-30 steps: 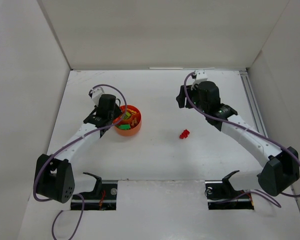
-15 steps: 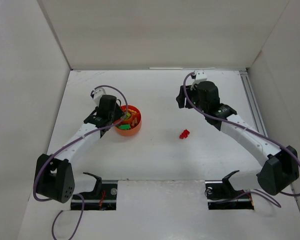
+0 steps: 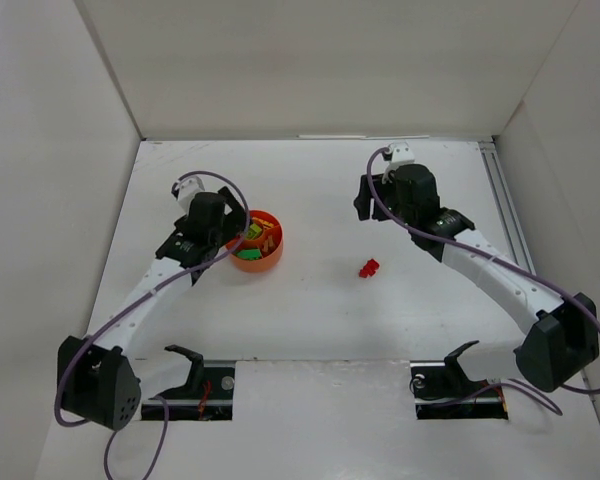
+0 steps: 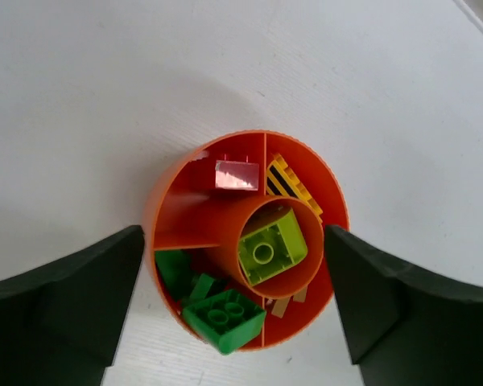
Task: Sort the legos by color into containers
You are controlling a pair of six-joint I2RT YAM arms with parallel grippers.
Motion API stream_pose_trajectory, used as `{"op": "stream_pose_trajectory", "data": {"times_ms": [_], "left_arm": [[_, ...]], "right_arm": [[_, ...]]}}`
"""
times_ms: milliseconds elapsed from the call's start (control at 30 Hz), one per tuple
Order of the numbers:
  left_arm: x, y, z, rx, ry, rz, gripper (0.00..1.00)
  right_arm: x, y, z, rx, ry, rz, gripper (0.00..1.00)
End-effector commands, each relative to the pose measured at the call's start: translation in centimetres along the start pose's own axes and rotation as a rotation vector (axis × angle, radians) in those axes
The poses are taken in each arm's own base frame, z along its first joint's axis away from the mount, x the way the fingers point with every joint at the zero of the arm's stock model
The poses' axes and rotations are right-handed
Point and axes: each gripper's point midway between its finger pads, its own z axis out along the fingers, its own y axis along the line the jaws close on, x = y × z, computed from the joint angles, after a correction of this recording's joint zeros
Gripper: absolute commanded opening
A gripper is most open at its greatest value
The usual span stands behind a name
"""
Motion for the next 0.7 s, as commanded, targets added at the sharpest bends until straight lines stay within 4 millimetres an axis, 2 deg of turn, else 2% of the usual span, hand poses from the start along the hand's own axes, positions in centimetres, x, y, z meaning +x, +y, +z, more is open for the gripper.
{"op": "stream_pose_trajectory", "data": {"times_ms": [0, 33, 67, 100, 133, 200, 233, 367, 400, 433, 567, 600, 667], "left_arm": [[-3.4, -0.9, -3.1, 0.028, -0.098, -0.065, 0.99], [-4.4, -1.1, -4.1, 0.042, -0.127, -0.09, 1.0], [-4.4, -1.1, -4.5, 0.045, -0.128, -0.109, 1.0], [-4.8, -1.2, -5.0, 0.052, -0.135, -0.113, 1.0], [-4.6, -0.8, -5.3, 0.042, -0.125, -0.119, 1.0], [-5.0, -0.8, -6.2, 0.052, -0.134, -0.124, 1.0], [-4.7, -0.4, -6.5, 0.041, -0.124, -0.118, 1.0], [-4.1, 0.0, -7.3, 0.046, -0.098, -0.112, 1.0], [-4.3, -0.3, -7.9, 0.073, -0.101, -0.119, 1.0], [-4.0, 0.0, -7.9, 0.07, -0.098, -0.117, 1.0], [-2.9, -0.2, -8.5, 0.108, -0.063, -0.101, 1.0], [-2.9, 0.0, -8.8, 0.109, -0.064, -0.101, 1.0], [-2.4, 0.1, -9.0, 0.125, -0.053, -0.092, 1.0]], "right_arm": [[-0.7, -1.3, -1.8, 0.072, 0.018, 0.024, 0.73], [1.9, -2.1, -1.8, 0.116, 0.119, 0.04, 0.73], [2.6, -2.4, -2.1, 0.138, 0.146, 0.061, 0.75], [5.2, -2.8, -1.9, 0.16, 0.212, 0.076, 0.76], [6.9, -2.8, -1.7, 0.165, 0.257, 0.107, 0.76], [9.6, -2.7, -1.7, 0.178, 0.33, 0.141, 0.79], [11.4, -2.5, -1.6, 0.176, 0.373, 0.145, 0.79], [16.3, -2.5, -0.9, 0.244, 0.513, 0.195, 0.78], [16.9, -2.8, -0.6, 0.256, 0.519, 0.191, 0.76], [17.1, -2.8, -0.2, 0.257, 0.521, 0.191, 0.69], [18.9, -2.4, 1.3, 0.266, 0.56, 0.209, 0.69], [19.8, -2.2, 1.4, 0.268, 0.585, 0.196, 0.66], [19.6, -2.6, 1.7, 0.297, 0.571, 0.2, 0.65]]}}
